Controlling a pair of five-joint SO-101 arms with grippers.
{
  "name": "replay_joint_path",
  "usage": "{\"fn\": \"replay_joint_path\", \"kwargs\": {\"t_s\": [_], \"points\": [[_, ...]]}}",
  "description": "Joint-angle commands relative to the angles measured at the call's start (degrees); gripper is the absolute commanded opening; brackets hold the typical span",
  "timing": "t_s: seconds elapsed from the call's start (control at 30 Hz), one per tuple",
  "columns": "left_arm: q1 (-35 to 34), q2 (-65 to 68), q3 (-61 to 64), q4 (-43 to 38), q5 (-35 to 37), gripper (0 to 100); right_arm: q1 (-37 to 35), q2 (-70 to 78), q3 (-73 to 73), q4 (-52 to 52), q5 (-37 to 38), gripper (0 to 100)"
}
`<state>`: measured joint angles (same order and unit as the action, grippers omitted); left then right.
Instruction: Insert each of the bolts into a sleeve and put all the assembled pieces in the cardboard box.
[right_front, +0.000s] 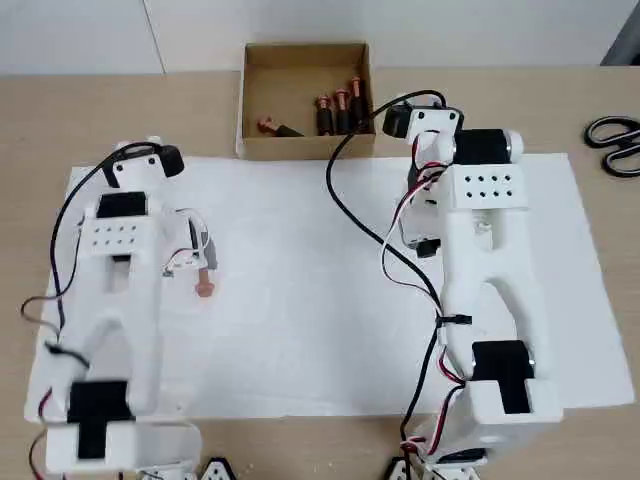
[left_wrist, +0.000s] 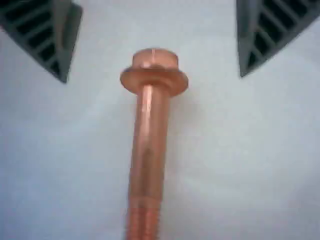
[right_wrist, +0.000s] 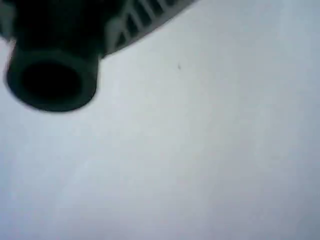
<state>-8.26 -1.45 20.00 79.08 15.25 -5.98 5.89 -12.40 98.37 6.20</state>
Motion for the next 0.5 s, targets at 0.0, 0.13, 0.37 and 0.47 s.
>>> {"fn": "replay_joint_path", "kwargs": {"t_s": [0.0,0.13,0.37,0.47], "points": [[0.09,5.19,-4.88,-0.26,2.02,21,0.31,-3.56,0.0,1.01,0.35,0.3],[0.09,11.78,-6.99,-2.46,2.02,13,0.31,-3.56,0.0,1.01,0.35,0.3],[0.26,18.11,-7.08,-6.15,1.85,2,0.31,-3.56,0.0,1.01,0.35,0.3],[0.35,18.02,-7.08,-5.8,1.76,0,0.22,-3.3,0.09,1.01,0.26,0.3]]}}
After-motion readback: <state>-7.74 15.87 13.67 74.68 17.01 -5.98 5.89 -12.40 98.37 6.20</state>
